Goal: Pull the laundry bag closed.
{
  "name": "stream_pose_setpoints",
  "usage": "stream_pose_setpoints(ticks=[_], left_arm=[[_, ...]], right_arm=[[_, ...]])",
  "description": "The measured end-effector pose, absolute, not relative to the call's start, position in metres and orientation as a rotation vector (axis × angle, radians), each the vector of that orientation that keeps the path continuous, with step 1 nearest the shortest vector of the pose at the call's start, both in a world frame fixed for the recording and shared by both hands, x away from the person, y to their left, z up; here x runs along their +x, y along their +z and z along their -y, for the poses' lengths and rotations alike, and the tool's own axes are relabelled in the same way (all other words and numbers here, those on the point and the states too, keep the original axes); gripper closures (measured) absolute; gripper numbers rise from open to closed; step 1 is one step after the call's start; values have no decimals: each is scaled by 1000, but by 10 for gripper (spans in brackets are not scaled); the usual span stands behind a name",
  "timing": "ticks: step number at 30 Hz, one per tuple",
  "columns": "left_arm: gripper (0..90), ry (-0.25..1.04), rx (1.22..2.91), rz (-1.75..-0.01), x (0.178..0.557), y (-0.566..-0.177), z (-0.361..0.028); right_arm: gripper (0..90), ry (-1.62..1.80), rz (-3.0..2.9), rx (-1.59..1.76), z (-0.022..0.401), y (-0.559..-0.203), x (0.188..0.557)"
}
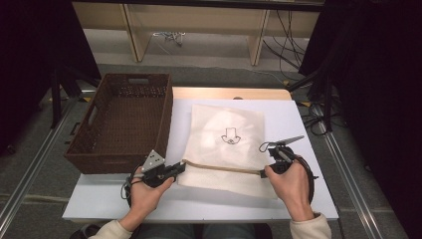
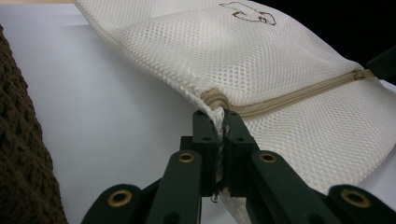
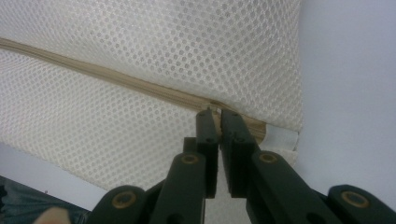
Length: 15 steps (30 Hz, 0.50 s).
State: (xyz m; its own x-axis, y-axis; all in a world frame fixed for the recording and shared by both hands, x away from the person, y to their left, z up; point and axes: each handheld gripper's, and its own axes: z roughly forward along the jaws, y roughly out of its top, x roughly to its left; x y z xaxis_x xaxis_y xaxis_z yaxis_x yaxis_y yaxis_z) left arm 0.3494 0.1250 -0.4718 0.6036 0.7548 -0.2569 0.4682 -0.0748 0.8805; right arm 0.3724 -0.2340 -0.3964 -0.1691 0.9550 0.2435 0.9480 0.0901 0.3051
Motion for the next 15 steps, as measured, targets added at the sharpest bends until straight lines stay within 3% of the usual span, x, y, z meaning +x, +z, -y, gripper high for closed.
stream_pose_setpoints(ticks=[15], left_arm=[[853, 328, 1721, -1017, 349, -472, -125]], right_arm=[[874, 602, -2293, 2015, 233, -395, 371]])
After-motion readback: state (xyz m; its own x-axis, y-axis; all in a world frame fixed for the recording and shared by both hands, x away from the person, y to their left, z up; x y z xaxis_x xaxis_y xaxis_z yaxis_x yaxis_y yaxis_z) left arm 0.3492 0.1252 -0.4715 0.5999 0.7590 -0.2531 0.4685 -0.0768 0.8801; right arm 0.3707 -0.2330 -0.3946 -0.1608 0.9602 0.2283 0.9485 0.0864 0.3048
